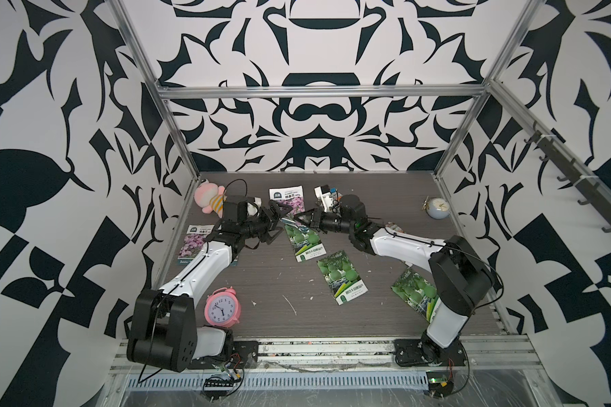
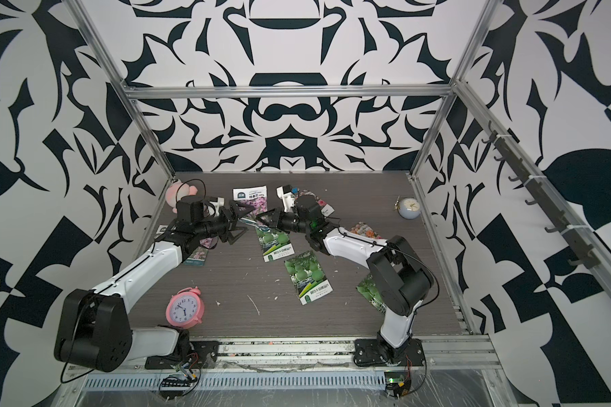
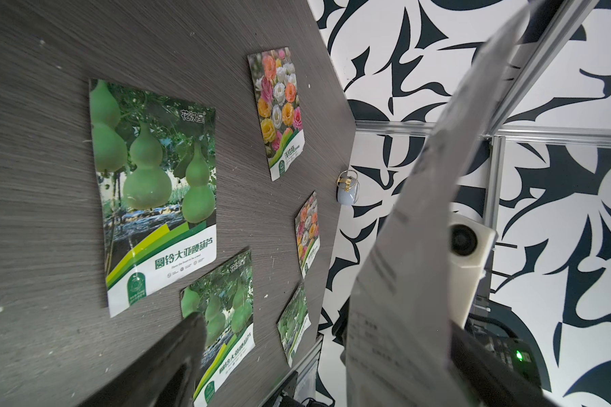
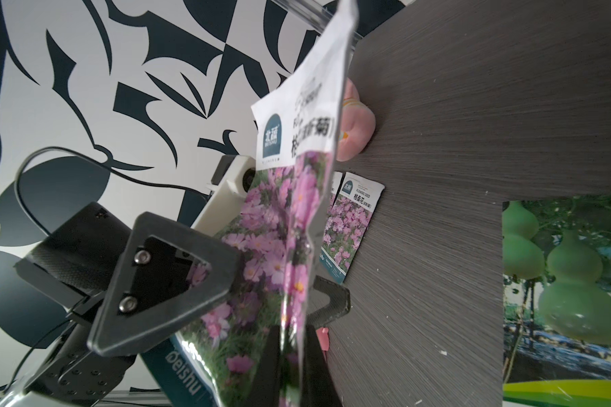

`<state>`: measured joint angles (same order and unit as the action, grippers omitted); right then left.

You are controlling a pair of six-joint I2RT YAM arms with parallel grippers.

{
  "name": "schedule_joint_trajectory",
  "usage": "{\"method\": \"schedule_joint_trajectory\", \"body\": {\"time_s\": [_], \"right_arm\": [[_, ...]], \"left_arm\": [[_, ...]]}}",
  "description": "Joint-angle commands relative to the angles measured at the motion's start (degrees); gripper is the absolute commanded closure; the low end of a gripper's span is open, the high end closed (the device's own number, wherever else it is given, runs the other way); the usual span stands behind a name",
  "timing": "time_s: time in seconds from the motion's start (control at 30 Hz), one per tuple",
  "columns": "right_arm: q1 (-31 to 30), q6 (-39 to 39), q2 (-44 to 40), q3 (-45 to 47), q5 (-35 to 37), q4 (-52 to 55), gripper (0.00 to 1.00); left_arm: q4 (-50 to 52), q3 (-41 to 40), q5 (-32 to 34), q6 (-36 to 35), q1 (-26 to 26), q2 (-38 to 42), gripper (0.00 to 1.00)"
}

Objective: Arrange the seed packets in a row
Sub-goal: Adjust the seed packet.

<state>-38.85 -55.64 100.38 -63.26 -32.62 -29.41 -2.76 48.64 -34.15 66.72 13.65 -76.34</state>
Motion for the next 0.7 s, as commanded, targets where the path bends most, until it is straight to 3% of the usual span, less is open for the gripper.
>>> {"method": "schedule_joint_trajectory", "body": {"time_s": [0.0,0.4,0.53,0.67], "right_arm": [[-1.9,9.5,-1.3,0.3,4.7,8.3,1.0],[-2.7,13.1,0.8,-0.9,9.9,15.7,1.0],[-2.8,13.9,1.7,-0.5,10.3,16.0,1.0],[-3.4,12.4,3.0,-0.5,8.8,13.8,1.0]], "left_arm": [[-5.0,1.5,1.5,2.7,0.6,1.4,0.01],[-13.0,-2.5,7.5,15.6,-1.8,5.1,0.01],[-23.9,-6.6,8.4,24.3,-2.3,5.9,0.01],[-23.6,-5.3,7.1,23.6,-2.3,5.5,0.0]]}}
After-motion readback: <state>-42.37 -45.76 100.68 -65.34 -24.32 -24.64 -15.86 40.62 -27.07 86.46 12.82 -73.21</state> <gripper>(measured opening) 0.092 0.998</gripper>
